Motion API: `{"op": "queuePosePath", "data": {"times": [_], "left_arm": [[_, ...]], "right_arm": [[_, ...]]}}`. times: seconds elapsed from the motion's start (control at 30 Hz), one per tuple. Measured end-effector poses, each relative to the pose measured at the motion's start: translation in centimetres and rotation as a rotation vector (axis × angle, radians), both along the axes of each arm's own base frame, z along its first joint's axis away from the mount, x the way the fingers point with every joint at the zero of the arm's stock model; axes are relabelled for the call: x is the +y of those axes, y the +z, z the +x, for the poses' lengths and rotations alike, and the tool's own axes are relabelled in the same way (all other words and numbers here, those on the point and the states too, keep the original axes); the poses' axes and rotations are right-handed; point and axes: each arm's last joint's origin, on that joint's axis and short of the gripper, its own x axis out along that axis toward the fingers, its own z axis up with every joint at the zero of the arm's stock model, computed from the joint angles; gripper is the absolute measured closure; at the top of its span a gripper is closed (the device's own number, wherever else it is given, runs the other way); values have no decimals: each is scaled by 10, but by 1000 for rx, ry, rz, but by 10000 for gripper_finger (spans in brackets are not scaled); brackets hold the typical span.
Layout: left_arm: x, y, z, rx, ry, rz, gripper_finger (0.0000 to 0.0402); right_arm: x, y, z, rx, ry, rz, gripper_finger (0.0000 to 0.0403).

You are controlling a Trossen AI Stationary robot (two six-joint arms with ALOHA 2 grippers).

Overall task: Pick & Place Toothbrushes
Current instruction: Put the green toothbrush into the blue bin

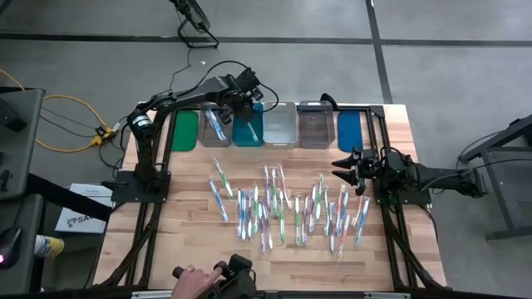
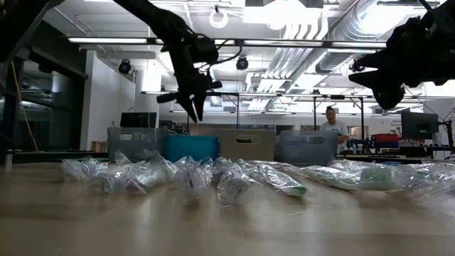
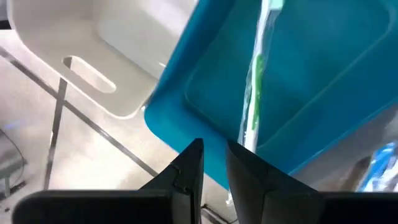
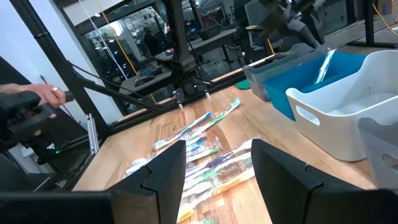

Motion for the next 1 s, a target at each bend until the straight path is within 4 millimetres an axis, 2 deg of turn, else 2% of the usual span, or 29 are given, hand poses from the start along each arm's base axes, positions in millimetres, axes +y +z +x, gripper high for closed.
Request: {"op": "queuePosePath", "data": {"times": [0.3,0.63,0.8,1.0], "left_arm": [[-27,17,-9,-9,-21,-139,326],[-76,10,-9,209,-47,-307,225],[-102,9,-8,296,-33,-366,218],[-127,-1,-2,324,23,-400,217]], "right_arm": [[0,0,0,0,0,0,227],[0,0,0,-1,0,0,227],[0,0,0,0,0,0,227],[0,0,0,0,-1,0,227]]}}
